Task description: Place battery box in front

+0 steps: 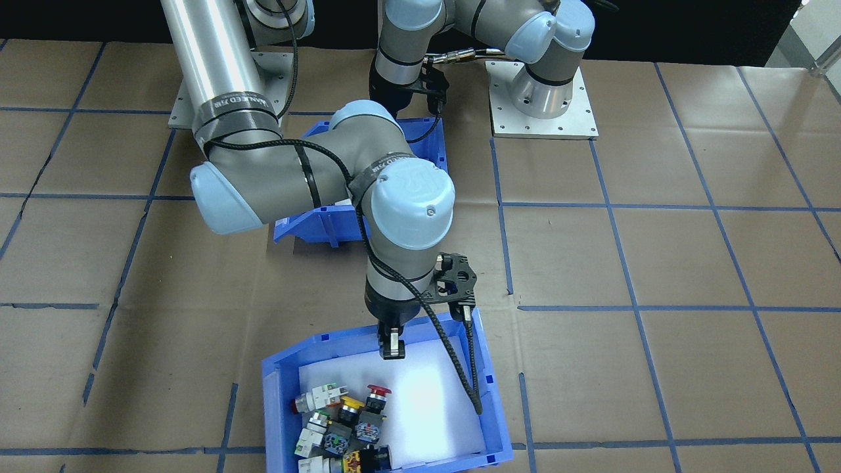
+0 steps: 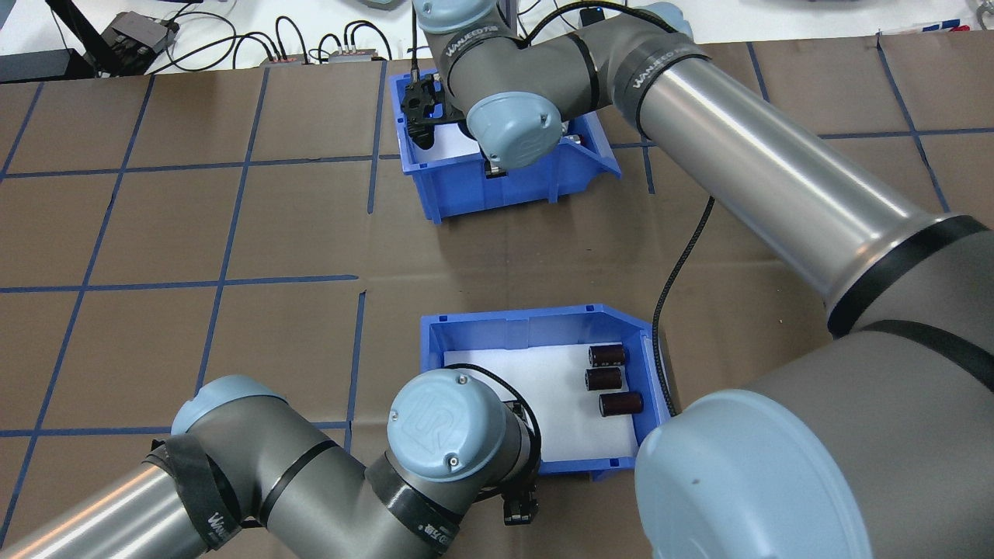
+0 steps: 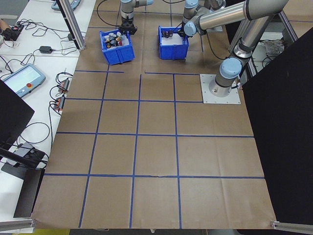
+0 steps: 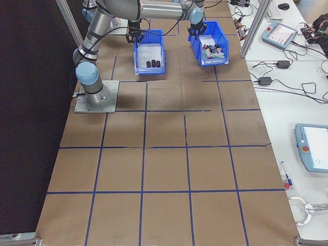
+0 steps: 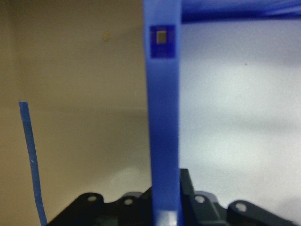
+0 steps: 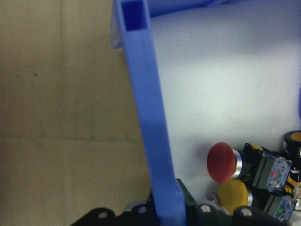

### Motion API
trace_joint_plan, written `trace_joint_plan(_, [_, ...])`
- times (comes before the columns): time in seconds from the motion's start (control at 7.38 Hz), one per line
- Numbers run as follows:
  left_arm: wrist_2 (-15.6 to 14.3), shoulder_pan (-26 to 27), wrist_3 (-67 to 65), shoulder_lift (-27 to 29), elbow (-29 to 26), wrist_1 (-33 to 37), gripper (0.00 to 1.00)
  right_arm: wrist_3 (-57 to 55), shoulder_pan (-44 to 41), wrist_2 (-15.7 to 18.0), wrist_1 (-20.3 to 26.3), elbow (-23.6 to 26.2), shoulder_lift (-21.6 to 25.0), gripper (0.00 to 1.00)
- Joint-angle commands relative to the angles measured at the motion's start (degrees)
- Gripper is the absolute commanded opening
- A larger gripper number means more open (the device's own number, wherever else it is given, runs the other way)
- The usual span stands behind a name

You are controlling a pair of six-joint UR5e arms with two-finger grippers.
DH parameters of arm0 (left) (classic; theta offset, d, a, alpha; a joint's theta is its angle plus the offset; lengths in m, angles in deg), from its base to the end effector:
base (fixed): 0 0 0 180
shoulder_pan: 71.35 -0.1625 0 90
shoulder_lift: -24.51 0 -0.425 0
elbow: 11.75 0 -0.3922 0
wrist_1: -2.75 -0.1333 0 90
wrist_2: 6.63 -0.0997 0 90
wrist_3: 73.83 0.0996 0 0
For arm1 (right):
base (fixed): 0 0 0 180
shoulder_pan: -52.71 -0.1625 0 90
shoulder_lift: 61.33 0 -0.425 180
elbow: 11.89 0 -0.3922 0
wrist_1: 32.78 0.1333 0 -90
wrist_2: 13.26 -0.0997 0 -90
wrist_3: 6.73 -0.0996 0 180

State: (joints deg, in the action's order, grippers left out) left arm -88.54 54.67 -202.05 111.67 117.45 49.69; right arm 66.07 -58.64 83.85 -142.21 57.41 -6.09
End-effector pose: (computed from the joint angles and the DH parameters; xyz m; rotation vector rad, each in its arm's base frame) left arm -0.3575 -0.2412 0.2682 2.1537 -2.0898 -0.1861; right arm 0.3789 -0.6370 0.3273 2.1827 -2.0419 0.0457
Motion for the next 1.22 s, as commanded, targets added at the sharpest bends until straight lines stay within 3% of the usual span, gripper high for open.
trace_joint_plan(0.0, [-4.2, -1.1, 5.5, -2.9, -0.6, 1.7, 0.00, 5.0, 6.9, -0.1, 3.6, 0.7, 4.8, 0.00])
trace_joint_plan(0.54, [-3.0, -20.1, 26.5, -9.5, -0.8, 9.7, 0.00, 6.1, 19.2, 2.5, 5.5, 2.9, 8.2, 0.00])
trace_joint_plan(0.81, [5.8, -27.6, 30.1, -8.2, -3.1, 9.7, 0.00, 8.3, 23.8, 3.1, 4.0, 11.9, 15.5, 0.00])
trace_joint_plan(1.08, [12.8, -32.6, 32.5, -2.8, -8.1, 10.8, 0.00, 14.2, 27.9, 2.2, -1.5, 22.0, 23.2, 0.00])
